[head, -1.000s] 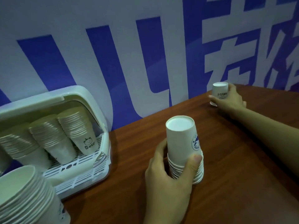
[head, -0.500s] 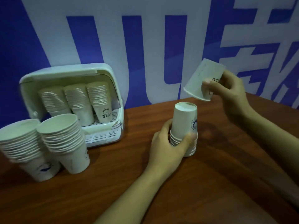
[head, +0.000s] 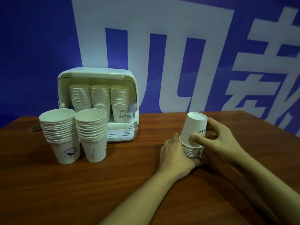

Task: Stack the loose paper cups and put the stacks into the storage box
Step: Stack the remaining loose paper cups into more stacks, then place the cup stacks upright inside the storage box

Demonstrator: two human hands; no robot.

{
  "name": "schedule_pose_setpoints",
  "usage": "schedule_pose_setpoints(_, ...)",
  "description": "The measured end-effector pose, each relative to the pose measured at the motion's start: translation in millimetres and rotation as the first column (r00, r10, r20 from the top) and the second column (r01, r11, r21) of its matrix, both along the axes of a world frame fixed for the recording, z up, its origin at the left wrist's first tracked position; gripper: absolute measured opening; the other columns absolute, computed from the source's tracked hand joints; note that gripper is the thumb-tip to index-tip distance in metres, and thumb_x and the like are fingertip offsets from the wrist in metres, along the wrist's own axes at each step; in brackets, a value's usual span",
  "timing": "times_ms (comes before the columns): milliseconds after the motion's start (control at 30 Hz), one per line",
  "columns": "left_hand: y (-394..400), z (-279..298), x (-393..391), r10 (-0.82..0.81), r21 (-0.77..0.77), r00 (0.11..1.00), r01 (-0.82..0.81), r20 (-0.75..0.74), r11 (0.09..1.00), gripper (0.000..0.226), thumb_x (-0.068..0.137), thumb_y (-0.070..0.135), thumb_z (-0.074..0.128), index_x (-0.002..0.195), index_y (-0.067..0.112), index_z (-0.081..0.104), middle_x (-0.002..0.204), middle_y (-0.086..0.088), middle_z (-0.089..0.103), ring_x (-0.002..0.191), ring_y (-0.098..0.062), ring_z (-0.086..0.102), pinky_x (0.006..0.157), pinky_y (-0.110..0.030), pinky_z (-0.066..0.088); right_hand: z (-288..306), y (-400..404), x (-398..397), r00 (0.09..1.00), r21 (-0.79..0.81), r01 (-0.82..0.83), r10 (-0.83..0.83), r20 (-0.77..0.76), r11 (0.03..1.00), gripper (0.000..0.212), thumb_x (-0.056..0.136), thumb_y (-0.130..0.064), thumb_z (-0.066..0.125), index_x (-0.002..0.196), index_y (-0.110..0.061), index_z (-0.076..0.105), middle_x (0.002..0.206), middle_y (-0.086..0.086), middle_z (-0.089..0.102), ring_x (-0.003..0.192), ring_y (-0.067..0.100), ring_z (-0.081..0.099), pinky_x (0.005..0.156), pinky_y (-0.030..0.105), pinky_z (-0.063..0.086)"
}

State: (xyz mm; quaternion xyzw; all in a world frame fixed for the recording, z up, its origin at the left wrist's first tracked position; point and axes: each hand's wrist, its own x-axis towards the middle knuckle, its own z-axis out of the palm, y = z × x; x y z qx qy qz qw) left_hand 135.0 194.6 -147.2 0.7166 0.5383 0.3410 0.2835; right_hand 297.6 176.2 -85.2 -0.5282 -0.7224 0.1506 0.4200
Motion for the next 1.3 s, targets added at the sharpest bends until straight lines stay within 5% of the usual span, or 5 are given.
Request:
schedule_pose_setpoints(500,-33,19,-64,-0.156,-0.031,0.922,0.178,0.355,0.983,0.124,0.044,0.052,0.095,0.151,0.044,0.034,0.132,0.016,0.052,0.124,-0.009,0.056,0.110,-0.036,0.051,18,-51,4,0.907,-0.170,-0.203,0.119,-0.405,0.964,0.066,0.050,-0.048,0.086,0.108,-0.028,0.062,0.098,0.004,0.071,0.080,0.027,0.071,0.063,0.038,0.061)
schedule_pose_setpoints(667,-40,47,-111,-0.122,0.089,0.843,0.089,0.524,0.992,0.117,0.044,0.043,0.098,0.146,0.038,0.041,0.129,0.013,0.068,0.124,-0.009,0.064,0.104,-0.033,0.055,4,-52,-26,0.951,-0.269,-0.274,0.219,-0.217,0.923,0.051,0.061,-0.041,0.094,0.102,-0.024,0.069,0.099,0.007,0.073,0.088,0.028,0.070,0.079,0.049,0.059)
schedule_pose_setpoints(900,-75,63,-157,-0.135,0.260,0.940,0.052,0.313,0.964,0.104,0.057,0.055,0.092,0.147,0.046,0.040,0.136,0.027,0.064,0.127,-0.001,0.062,0.101,-0.019,0.050,-9,-54,-96,0.925,-0.146,-0.378,0.367,-0.096,0.914,0.068,0.072,-0.041,0.091,0.132,-0.037,0.059,0.124,-0.017,0.069,0.114,0.006,0.066,0.095,0.036,0.055)
schedule_pose_setpoints(1133,-98,65,-229,0.358,0.516,0.764,-0.633,0.537,0.577,0.070,0.070,0.048,0.078,0.131,0.029,0.048,0.134,-0.001,0.052,0.119,-0.015,0.056,0.104,-0.038,0.049,-20,-61,-101,0.970,-0.100,-0.235,0.227,-0.086,0.967,0.057,0.063,-0.040,0.093,0.114,-0.036,0.067,0.105,-0.021,0.074,0.095,0.004,0.071,0.083,0.037,0.059)
schedule_pose_setpoints(1300,-83,61,-268,0.581,0.161,0.711,-0.677,0.397,0.718,0.114,0.066,0.030,0.090,0.160,0.032,0.025,0.151,0.002,0.039,0.143,-0.022,0.040,0.114,-0.041,0.035,6,-40,-128,0.959,-0.055,-0.197,0.181,-0.217,0.979,0.054,0.061,-0.034,0.095,0.107,-0.037,0.066,0.097,-0.023,0.074,0.086,0.001,0.071,0.073,0.030,0.060)
